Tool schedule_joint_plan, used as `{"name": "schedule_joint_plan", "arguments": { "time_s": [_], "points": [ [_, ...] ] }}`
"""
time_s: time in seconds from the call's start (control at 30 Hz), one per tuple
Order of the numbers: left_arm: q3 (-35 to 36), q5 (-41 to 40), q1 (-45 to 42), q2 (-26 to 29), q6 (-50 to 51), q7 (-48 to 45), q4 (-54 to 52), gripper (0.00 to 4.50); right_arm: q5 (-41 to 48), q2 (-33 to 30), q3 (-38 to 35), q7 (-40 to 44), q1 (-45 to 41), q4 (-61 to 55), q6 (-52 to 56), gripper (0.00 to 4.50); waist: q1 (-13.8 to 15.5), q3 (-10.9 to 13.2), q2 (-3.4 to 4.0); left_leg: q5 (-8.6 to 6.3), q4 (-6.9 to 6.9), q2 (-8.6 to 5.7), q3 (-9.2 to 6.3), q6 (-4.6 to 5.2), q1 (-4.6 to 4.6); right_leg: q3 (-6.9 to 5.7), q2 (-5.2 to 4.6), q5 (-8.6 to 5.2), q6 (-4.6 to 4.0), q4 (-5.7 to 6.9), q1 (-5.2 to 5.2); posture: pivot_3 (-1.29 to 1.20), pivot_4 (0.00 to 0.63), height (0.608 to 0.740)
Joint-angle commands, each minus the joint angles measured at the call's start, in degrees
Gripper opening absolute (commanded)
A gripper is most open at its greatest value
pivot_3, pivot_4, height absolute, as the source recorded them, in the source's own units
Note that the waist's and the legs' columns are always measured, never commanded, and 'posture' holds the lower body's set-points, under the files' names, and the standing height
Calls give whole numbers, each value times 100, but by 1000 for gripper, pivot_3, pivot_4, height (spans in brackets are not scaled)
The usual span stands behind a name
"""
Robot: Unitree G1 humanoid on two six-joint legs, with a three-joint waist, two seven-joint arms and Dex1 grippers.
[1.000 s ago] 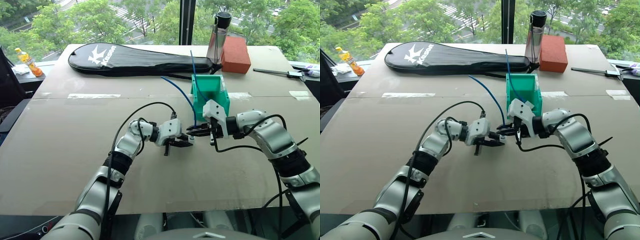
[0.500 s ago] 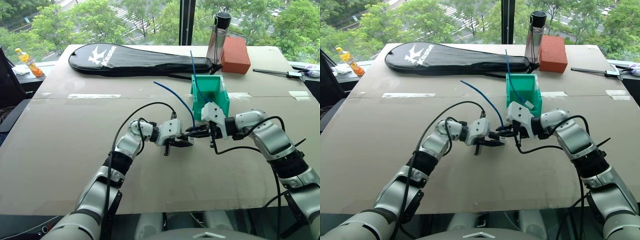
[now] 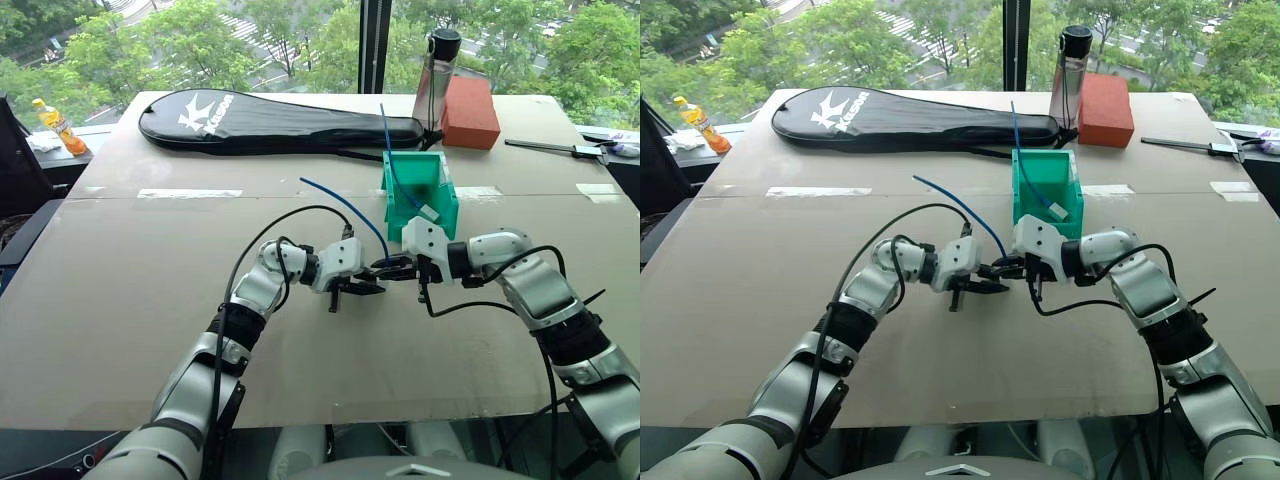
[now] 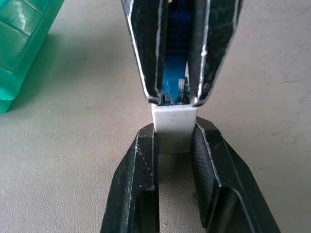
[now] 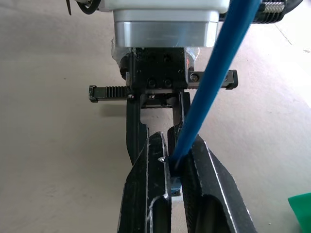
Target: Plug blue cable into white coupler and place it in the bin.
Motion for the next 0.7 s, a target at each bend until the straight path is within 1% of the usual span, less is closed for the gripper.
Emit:
{"name": "schedule_joint_plan", "arguments": {
  "time_s": [0.03, 0.13, 0.23, 0.27, 0.3, 0.37, 0.4, 0.43, 0.5, 0.53, 0.6, 0.67, 0.7],
  "points": [
    [137, -91, -63, -17, -4, 98, -69, 347, -555, -33, 585, 33, 536, 646, -61, 0, -4, -2, -2, 0, 0, 1, 0, 0, 13, 0, 0, -1, -1, 0, 12, 0, 150, 740],
    [159, -135, -48, -14, 29, 93, -120, 347, -570, 131, 327, -311, 581, 713, -322, 0, -9, -4, -4, -1, -6, 2, 2, 0, 55, 1, -2, -15, -23, -2, 52, 0, 150, 740],
    [248, -324, -22, -23, 219, 49, -345, 347, -161, 246, -256, -517, 531, 452, -336, 0, -14, -5, -5, -1, -7, 5, 3, 0, 59, 2, -1, -14, -24, 1, 52, 0, 150, 740],
    [320, -449, -28, -26, 401, 39, -494, 347, 70, 213, -556, -571, 541, 114, -225, 723, -12, -3, -7, -1, -6, 5, 2, 0, 58, 2, -2, -13, -24, 3, 52, 0, 150, 740],
    [368, -534, -22, -21, 528, 35, -606, 347, 215, 188, -744, -614, 561, -131, -139, 1008, -3, 7, 4, 0, -6, 5, 2, -1, 55, 1, -2, -13, -25, 3, 51, 0, 150, 740],
    [462, -703, -37, 4, 877, 39, -869, 347, 466, 74, -1143, -772, 666, -731, 50, 1975, 5, 13, 9, 0, -4, 3, 8, -1, 29, 8, -9, -11, -25, 6, 22, 0, 150, 740],
    [489, -764, -44, 23, 1027, 48, -989, 347, 608, 29, -1332, -859, 731, -1020, 184, 2521, 6, 13, 9, 0, 1, 2, 2, -1, -3, 2, -10, -4, -13, 8, -3, 0, 150, 740],
    [569, -829, -81, 7, 1180, 164, -1139, 347, 1085, -138, -1707, -914, 906, -1609, 658, 3005, 16, 14, 11, 1, 6, 2, -1, -3, -38, -1, -10, 3, -2, 8, -32, 0, 150, 740],
    [736, -933, -188, -90, 1520, 504, -1406, 347, 2261, -433, -2563, -1152, 1345, -2737, 1668, 3005, 67, 15, 13, 2, 6, -1, -5, -4, -61, -4, -14, 3, 1, 9, -52, 0, 150, 740],
    [803, -1021, -257, -150, 1824, 648, -1532, 347, 2572, -469, -2910, -1379, 1539, -3118, 1915, 3005, 128, 15, 13, 1, 3, -1, -9, -4, -62, -10, -15, 2, 2, 7, -51, 0, 150, 740],
    [966, -1219, -554, -342, 2813, 1122, -1714, 347, 2643, -441, -3421, -1930, 2028, -3682, 2031, 3005, 154, 13, 9, 1, -4, 2, -17, -4, -72, -26, -16, 0, 5, -5, -51, 0, 150, 740],
    [1098, -1242, -1033, -555, 3772, 1739, -1723, 347, 2296, -432, -3715, -2382, 2656, -4164, 1966, 3005, 186, 13, 7, -1, -3, 1, -29, -2, -87, -47, -16, -2, 8, -10, -51, 0, 150, 740],
    [1153, -1319, -1382, -644, 4217, 1854, -1555, 347, 2194, -375, -3833, -2593, 2974, -4394, 1946, 3005, 206, 14, 7, -1, 4, -1, -38, -2, -93, -57, -16, -3, 9, -11, -51, 0, 150, 740]
  ]
}}
